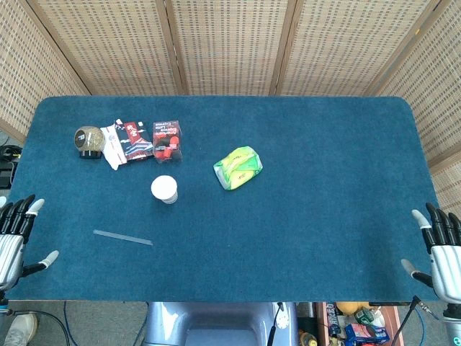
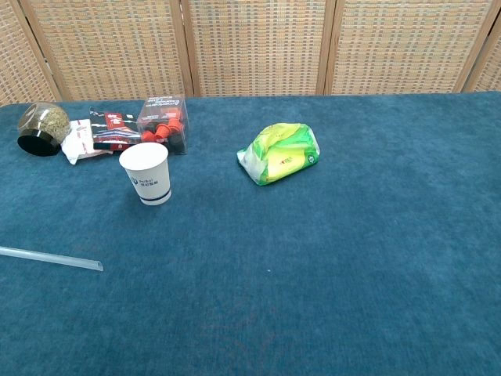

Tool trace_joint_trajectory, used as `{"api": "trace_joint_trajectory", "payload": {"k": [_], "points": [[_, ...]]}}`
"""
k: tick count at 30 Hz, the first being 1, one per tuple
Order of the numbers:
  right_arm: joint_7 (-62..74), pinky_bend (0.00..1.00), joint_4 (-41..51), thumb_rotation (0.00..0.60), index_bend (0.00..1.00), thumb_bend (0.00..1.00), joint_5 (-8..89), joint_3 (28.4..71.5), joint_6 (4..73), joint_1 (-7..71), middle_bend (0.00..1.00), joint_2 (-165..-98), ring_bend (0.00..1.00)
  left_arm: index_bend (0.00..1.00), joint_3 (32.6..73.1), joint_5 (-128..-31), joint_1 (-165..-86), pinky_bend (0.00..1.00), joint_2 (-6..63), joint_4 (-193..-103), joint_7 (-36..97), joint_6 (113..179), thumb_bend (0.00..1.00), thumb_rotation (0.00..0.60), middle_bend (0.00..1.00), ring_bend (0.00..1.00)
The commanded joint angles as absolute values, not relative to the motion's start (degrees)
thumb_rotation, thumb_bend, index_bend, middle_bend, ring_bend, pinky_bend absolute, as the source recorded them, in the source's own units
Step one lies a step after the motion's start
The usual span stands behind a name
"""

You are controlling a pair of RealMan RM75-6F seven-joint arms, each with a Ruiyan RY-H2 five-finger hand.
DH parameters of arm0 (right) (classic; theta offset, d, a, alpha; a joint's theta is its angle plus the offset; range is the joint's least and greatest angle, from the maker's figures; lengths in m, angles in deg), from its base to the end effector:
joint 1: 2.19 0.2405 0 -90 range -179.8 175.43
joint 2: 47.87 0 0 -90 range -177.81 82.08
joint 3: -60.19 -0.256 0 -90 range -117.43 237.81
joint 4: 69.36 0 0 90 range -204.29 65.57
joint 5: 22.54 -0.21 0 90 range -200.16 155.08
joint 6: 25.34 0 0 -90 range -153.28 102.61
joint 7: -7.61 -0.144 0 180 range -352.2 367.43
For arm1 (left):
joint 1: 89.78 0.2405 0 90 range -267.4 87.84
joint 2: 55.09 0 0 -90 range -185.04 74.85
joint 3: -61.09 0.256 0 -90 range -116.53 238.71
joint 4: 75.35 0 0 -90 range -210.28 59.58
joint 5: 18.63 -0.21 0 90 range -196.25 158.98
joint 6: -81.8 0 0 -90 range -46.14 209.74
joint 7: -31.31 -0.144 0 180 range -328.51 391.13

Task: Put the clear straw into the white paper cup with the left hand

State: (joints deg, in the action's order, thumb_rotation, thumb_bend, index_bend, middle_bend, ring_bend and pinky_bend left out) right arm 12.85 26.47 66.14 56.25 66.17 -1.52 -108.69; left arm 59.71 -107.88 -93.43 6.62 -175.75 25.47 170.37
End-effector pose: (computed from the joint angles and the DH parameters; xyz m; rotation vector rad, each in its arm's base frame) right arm -0.3014 -0.1612 0.1864 1.3399 -0.7643 0.8895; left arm -0.2811 0.1672 0.1622 -1.4063 -0.8640 -0.9414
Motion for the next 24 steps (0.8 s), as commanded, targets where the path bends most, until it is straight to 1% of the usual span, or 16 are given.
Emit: {"api": "trace_joint_trajectory", "payload": {"k": [1, 7, 9, 12, 13, 15, 20, 24], "points": [[12.6, 0.0, 26.5, 0.6, 0.0, 0.0, 66.1, 56.3, 66.0, -1.5, 0.0, -108.6, 0.0, 0.0, 59.7, -107.8, -93.6, 0.0, 6.7, -175.7, 25.3, 170.0, 0.18, 0.6, 0.0, 0.0], [12.0, 0.0, 26.4, 0.6, 0.0, 0.0, 66.0, 56.3, 65.7, -1.5, 0.0, -108.4, 0.0, 0.0, 59.5, -108.2, -94.4, 0.0, 7.4, -174.4, 25.8, 169.0, 0.18, 0.6, 0.0, 0.0], [11.9, 0.0, 26.4, 0.6, 0.0, 0.0, 66.0, 56.4, 65.6, -1.5, 0.0, -108.3, 0.0, 0.0, 59.4, -109.1, -95.4, 0.0, 8.0, -172.8, 28.2, 168.2, 0.19, 0.6, 0.0, 0.0], [11.8, 0.0, 26.6, 0.6, 0.0, 0.0, 65.9, 56.4, 65.2, -1.4, 0.0, -108.3, 0.0, 0.01, 58.7, -108.7, -97.7, 0.0, 9.5, -168.1, 32.3, 165.0, 0.19, 0.6, 0.0, 0.0], [11.8, 0.0, 26.7, 0.6, 0.0, 0.0, 65.9, 56.4, 65.2, -1.4, 0.0, -108.3, 0.0, 0.04, 58.5, -108.3, -98.6, 0.0, 10.1, -166.5, 33.3, 163.5, 0.19, 0.6, 0.0, 0.0], [11.8, 0.0, 26.8, 0.6, 0.0, 0.0, 65.8, 56.4, 65.0, -1.3, 0.0, -108.2, 0.0, 0.14, 58.5, -108.3, -100.2, 0.0, 11.2, -163.6, 34.3, 161.1, 0.19, 0.6, 0.0, 0.0], [11.9, 0.0, 26.7, 0.6, 0.0, 0.0, 64.9, 56.3, 63.8, -1.0, 0.0, -108.3, 0.0, 0.3, 58.9, -109.5, -104.3, 0.0, 15.7, -154.0, 34.4, 155.8, 0.19, 0.6, 0.0, 0.0], [12.0, 0.0, 26.7, 0.6, 0.0, 0.0, 64.3, 56.2, 63.2, -0.8, 0.0, -108.3, 0.0, 0.37, 60.0, -110.8, -106.8, 0.0, 17.7, -149.0, 38.5, 152.4, 0.19, 0.6, 0.0, 0.0]]}}
